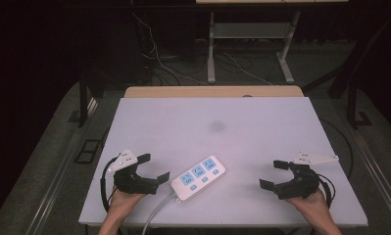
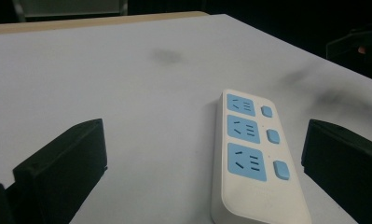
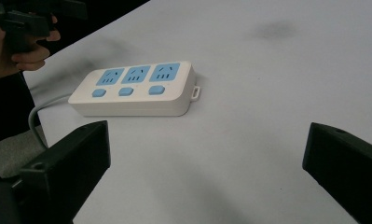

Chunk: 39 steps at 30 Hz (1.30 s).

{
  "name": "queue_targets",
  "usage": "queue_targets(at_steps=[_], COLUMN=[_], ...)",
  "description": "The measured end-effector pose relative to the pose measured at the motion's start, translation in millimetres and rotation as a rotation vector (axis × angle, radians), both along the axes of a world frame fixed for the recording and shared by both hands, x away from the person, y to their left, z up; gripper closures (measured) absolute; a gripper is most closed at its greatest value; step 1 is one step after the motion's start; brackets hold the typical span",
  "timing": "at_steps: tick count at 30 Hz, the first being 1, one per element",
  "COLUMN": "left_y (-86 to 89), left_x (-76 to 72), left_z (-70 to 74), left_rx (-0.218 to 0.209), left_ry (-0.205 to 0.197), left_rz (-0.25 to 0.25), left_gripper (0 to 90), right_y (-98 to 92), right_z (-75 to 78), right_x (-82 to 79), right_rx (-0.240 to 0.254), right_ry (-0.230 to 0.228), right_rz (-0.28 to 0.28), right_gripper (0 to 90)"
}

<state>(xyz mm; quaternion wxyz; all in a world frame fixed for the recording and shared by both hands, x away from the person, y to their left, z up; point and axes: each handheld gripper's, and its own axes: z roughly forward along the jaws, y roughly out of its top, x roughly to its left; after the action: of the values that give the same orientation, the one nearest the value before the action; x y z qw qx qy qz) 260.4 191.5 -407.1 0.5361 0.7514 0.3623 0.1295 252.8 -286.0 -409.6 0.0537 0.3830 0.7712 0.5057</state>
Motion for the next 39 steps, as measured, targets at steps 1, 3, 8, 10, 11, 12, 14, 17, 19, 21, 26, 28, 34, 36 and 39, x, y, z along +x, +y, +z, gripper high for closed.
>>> queue_targets(at_steps=[1,3,8,10,11,12,14,17,19,21,26,28,34,36,39], left_y=[-0.2,-0.4,-1.7,-2.5,-3.3,-4.3,-6.0,-8.8,-10.8,-12.7,-15.5,-16.5,-17.7,-18.6,-20.3], left_x=[0.0,0.2,-0.9,-0.9,-0.9,-1.1,-1.2,-1.7,-2.1,-2.3,-1.6,-2.4,-3.4,-3.5,-2.5], left_z=[0.0,0.2,1.4,1.7,1.8,1.9,2.3,3.5,4.0,4.5,6.7,9.5,15.7,17.5,20.4], left_rx=[0.002,0.003,0.003,0.006,0.009,0.009,0.017,0.019,0.020,0.029,0.040,0.047,0.063,0.073,0.095], left_ry=[0.000,0.000,-0.004,-0.004,-0.002,0.001,0.000,0.000,0.000,0.005,0.012,0.010,0.014,0.018,0.023], left_rz=[-0.001,-0.005,-0.008,-0.013,-0.015,-0.016,-0.024,-0.031,-0.038,-0.048,-0.058,-0.063,-0.075,-0.079,-0.092], left_gripper=[0.0,0.0,0.0,0.0,0.0,0.0,0.0,0.0,0.0,0.0,0.0,0.0,0.0,0.0,0.0], right_y=[-0.8,-2.4,-6.5,-8.4,-9.4,-9.4,-11.5,-12.7,-13.1,-13.4,-15.0,-15.6,-18.8,-19.3,-20.0], right_z=[0.0,0.2,0.5,0.4,0.2,0.2,-0.4,-1.3,-2.0,-2.3,-4.7,-5.0,-5.1,-4.8,-4.4], right_x=[0.0,-0.1,-0.6,-1.0,-1.0,-1.0,-1.4,-2.1,-2.5,-2.6,-2.2,-2.2,-2.3,-2.3,-2.4], right_rx=[-0.001,0.002,0.008,0.012,0.017,0.017,0.024,0.031,0.034,0.032,0.019,0.019,0.024,0.023,0.021], right_ry=[0.000,0.001,0.005,0.004,0.004,0.004,0.007,0.010,0.014,0.015,0.020,0.020,0.017,0.016,0.013], right_rz=[-0.003,-0.008,-0.017,-0.023,-0.024,-0.024,-0.029,-0.028,-0.028,-0.029,-0.028,-0.029,-0.038,-0.038,-0.043], right_gripper=[0.6,0.6,0.6,0.6,0.6,0.6,0.6,0.6,0.6,0.6,0.6,0.6,0.6,0.6,0.6])
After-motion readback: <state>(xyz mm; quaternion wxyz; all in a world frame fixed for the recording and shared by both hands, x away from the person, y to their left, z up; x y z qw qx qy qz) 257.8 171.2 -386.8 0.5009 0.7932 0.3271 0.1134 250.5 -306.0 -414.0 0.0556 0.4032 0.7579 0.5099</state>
